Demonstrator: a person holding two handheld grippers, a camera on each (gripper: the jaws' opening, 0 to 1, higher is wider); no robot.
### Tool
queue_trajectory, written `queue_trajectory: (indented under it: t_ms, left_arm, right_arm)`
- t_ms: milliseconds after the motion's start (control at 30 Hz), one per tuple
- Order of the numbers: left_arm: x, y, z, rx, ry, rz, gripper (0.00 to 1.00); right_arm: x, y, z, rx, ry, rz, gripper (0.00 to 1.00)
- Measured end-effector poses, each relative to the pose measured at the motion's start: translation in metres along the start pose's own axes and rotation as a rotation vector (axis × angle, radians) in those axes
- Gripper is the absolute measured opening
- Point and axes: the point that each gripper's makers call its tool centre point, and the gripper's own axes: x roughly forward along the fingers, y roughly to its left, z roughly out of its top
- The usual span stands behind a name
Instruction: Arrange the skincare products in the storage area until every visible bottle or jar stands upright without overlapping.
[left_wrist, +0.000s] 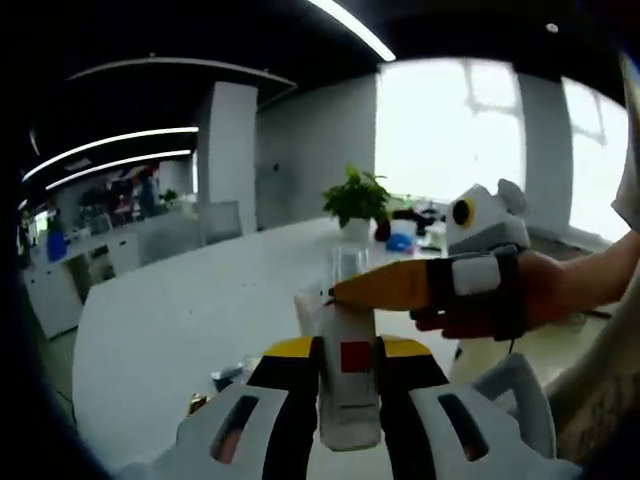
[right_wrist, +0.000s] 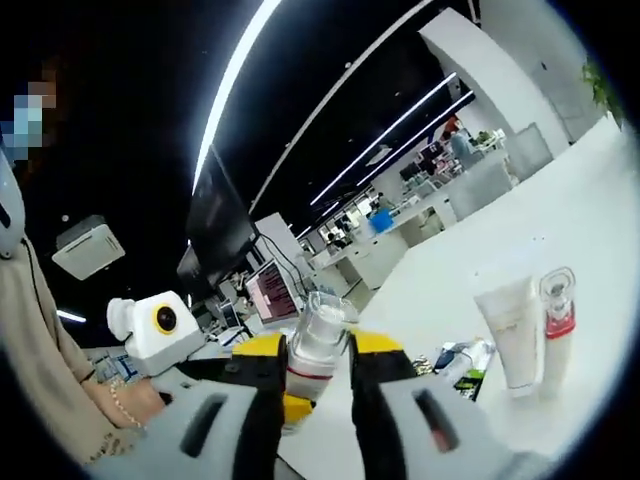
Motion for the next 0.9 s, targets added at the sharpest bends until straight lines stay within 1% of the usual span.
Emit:
queue_trajectory:
  t_ms: [33, 67, 100, 133, 167, 200, 233, 267, 300, 333, 367, 400, 433, 467, 600, 667, 733, 800, 900]
  left_arm:
    - [0.0, -0.002, 0.001, -0.005, -0.003, -0.019, 0.19]
    - [0.0, -0.002, 0.002, -0.008, -0.005, -0.03, 0.19]
    - [0.001, -0.005, 0.002, -0.005, -0.003, -0.054, 0.2]
    - [0.001, -0.012, 0.001, -0.025, 0.013, -0.12, 0.21]
    - [0.0, -0.017, 0.0, -0.051, 0.03, -0.161, 0.21]
    - [-0.001, -0.019, -0.001, -0.055, 0.042, -0.206, 0.22]
    - [-0.001, -0.021, -0.001, -0.055, 0.045, -0.219, 0.24]
    - [-0.004, -0.026, -0.002, -0.054, 0.063, -0.283, 0.23]
    - [-0.005, -0.028, -0.002, -0.037, 0.071, -0.31, 0.22]
    - [-0.007, -0.03, -0.004, -0.027, 0.084, -0.336, 0.22]
    - [-0.007, -0.032, -0.004, -0.022, 0.09, -0.358, 0.22]
    - [-0.009, -0.037, -0.003, -0.015, 0.089, -0.395, 0.22]
    - [-0.01, -0.041, -0.002, -0.013, 0.09, -0.419, 0.21]
    - [-0.011, -0.044, -0.001, -0.001, 0.095, -0.444, 0.21]
    - [-0.015, -0.055, -0.001, 0.034, 0.117, -0.512, 0.2]
    - [-0.015, -0.058, 0.0, 0.04, 0.122, -0.535, 0.2]
    - [-0.016, -0.059, 0.002, 0.04, 0.121, -0.55, 0.19]
    - [-0.014, -0.061, 0.005, 0.039, 0.114, -0.561, 0.19]
    - [-0.01, -0.064, 0.007, 0.051, 0.115, -0.572, 0.2]
  right_arm:
    - [0.0, 0.002, 0.003, -0.003, -0.014, 0.007, 0.22]
    - [-0.001, 0.003, 0.004, 0.011, -0.017, 0.016, 0.21]
    - [-0.001, 0.005, 0.005, 0.022, -0.014, 0.035, 0.2]
    - [-0.001, 0.009, 0.006, -0.002, 0.003, 0.076, 0.19]
    - [-0.002, 0.012, 0.004, -0.04, 0.031, 0.104, 0.18]
    - [-0.004, 0.017, 0.002, -0.106, 0.068, 0.139, 0.18]
    - [-0.004, 0.019, 0.002, -0.123, 0.077, 0.151, 0.18]
    - [-0.007, 0.028, 0.0, -0.158, 0.126, 0.219, 0.18]
    - [-0.008, 0.033, -0.001, -0.171, 0.147, 0.253, 0.18]
    - [-0.01, 0.036, 0.0, -0.205, 0.169, 0.284, 0.18]
    - [-0.012, 0.04, 0.001, -0.218, 0.182, 0.313, 0.18]
    - [-0.014, 0.045, 0.001, -0.22, 0.197, 0.349, 0.18]
    - [-0.015, 0.048, 0.003, -0.219, 0.197, 0.362, 0.18]
    - [-0.018, 0.053, 0.004, -0.224, 0.208, 0.402, 0.18]
    - [-0.025, 0.061, 0.004, -0.239, 0.249, 0.482, 0.18]
    - [-0.027, 0.063, 0.005, -0.24, 0.257, 0.505, 0.18]
    - [-0.029, 0.063, 0.007, -0.232, 0.256, 0.523, 0.18]
    - [-0.031, 0.064, 0.01, -0.218, 0.242, 0.54, 0.18]
    - [-0.032, 0.064, 0.011, -0.212, 0.237, 0.552, 0.18]
